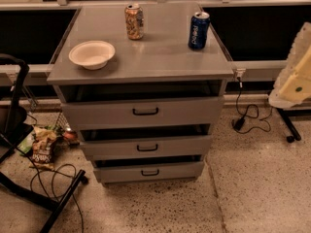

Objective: Open top drawer

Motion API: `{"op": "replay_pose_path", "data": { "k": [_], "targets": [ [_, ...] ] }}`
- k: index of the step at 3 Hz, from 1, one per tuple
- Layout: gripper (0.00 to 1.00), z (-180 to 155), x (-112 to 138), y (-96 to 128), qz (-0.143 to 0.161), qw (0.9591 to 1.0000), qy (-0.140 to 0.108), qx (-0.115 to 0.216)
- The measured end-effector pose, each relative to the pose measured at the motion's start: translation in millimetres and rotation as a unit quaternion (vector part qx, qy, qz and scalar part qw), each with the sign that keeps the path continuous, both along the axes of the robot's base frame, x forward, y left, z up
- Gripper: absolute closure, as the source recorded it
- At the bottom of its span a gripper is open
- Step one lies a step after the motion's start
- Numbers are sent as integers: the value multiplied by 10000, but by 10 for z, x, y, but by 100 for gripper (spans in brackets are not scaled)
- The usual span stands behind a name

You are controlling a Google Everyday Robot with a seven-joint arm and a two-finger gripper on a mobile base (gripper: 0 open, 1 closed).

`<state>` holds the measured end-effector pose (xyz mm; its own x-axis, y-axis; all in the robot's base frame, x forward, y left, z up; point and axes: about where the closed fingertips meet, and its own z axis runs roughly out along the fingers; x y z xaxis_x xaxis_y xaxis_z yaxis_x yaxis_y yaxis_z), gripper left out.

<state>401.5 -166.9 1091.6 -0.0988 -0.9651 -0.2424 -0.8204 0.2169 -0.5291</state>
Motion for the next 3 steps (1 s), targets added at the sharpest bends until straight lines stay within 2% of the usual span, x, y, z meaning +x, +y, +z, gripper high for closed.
{"op": "replay_pose_path", "data": {
  "k": [2, 3],
  "targets": [
    [0, -1, 0, 0, 0, 10000, 1, 0],
    [0, -400, -141, 57, 40, 9998, 173, -108]
  ]
}}
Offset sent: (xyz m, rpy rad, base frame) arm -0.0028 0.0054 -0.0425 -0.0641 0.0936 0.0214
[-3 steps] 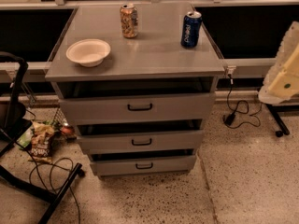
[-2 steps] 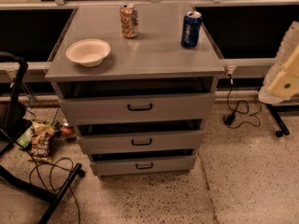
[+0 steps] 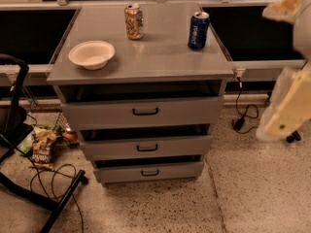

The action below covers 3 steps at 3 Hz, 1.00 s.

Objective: Open top drawer

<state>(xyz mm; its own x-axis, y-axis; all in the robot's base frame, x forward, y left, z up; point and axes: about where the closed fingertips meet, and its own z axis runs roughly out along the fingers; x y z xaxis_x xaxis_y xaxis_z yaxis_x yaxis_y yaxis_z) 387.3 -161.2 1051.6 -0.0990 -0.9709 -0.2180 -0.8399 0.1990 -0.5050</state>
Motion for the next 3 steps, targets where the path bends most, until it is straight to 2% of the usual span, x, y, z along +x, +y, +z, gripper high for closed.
{"op": "replay_pose_path", "data": {
  "k": [1, 2, 3],
  "targets": [
    [0, -263, -27, -29, -34, 9998, 200, -58],
    [0, -752, -34, 16, 37, 9992, 400, -48],
    [0, -2296, 202, -93, 63, 9918, 1215, 402]
  ]
}}
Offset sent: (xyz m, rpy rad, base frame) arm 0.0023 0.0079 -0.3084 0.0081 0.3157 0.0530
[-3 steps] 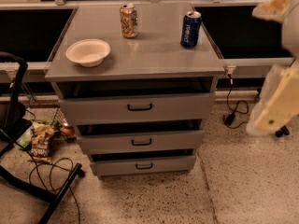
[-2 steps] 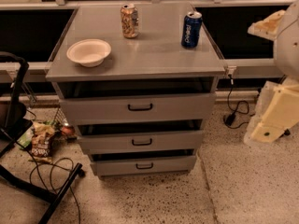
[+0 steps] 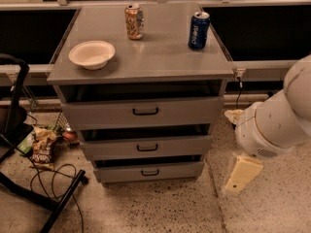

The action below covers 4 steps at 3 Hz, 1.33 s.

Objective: Open top drawer

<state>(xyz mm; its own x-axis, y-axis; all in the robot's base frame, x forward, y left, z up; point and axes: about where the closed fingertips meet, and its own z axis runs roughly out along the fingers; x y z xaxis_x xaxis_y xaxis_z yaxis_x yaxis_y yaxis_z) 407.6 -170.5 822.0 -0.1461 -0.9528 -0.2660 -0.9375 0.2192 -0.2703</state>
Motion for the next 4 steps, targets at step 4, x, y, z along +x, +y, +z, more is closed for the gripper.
{"op": "replay_pose_path", "data": {
  "k": [4],
  "targets": [
    [0, -833, 1128, -30, 463, 9956, -165, -797]
  ]
}}
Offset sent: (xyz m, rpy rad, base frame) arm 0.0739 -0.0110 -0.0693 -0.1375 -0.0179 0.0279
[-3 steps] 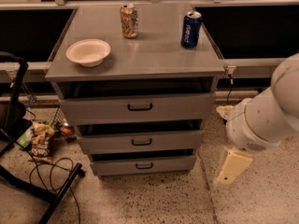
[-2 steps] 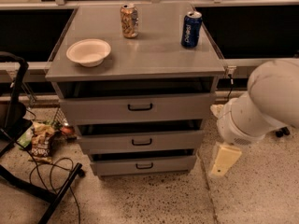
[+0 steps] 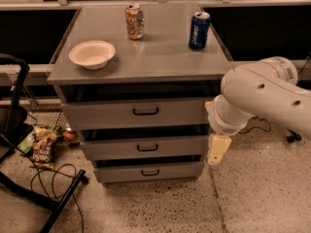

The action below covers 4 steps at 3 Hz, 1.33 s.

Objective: Open top drawer

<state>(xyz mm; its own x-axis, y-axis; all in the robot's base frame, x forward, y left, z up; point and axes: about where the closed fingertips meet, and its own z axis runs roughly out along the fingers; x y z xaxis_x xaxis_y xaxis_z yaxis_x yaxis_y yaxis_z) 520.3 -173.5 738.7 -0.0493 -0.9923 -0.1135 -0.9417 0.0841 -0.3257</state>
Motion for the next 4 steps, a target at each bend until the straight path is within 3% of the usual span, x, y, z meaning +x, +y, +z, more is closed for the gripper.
{"op": "replay_pose_path", "data": {
  "k": [2, 4],
  "targets": [
    [0, -250, 550, 174, 358, 9983, -16, -459],
    [0, -467, 986, 320, 472, 9961, 275, -696]
  ]
}}
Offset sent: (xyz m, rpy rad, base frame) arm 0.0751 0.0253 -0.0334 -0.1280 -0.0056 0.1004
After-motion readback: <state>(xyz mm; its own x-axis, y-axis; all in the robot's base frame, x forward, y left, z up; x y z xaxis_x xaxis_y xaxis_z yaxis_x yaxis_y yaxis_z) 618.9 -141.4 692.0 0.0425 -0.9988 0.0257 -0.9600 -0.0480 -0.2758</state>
